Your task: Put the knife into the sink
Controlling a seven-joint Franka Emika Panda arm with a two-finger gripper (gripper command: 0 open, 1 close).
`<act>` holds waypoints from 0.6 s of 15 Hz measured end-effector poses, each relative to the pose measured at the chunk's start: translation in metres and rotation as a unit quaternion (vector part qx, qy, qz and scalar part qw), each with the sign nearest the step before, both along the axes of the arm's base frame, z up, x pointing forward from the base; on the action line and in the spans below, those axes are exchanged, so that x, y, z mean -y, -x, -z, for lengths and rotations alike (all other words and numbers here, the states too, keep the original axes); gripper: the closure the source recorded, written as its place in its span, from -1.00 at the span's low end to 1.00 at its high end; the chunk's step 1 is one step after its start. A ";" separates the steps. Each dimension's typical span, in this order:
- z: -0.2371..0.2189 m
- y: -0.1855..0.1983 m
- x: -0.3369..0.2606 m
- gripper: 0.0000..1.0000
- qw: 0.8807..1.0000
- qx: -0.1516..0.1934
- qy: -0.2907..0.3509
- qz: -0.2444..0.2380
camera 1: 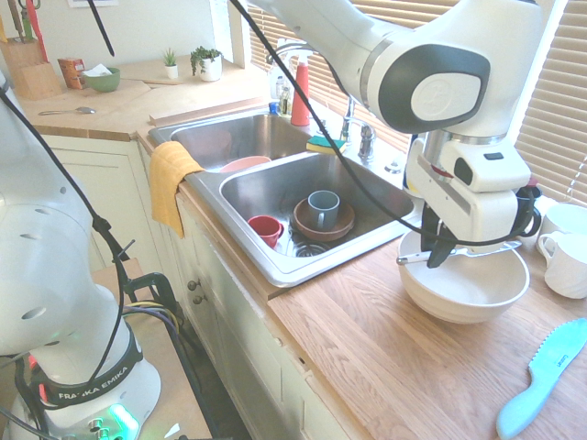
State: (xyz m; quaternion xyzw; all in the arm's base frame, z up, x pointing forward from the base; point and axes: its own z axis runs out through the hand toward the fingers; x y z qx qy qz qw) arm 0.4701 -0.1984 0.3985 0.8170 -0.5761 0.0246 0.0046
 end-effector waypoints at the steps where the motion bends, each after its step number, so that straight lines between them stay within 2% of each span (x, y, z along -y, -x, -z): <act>1: 0.000 0.000 0.000 1.00 1.000 0.000 0.000 0.000; 6: -0.002 0.000 0.000 1.00 1.000 0.002 0.001 -0.001; 9: -0.031 0.000 -0.012 1.00 1.000 0.023 0.001 -0.011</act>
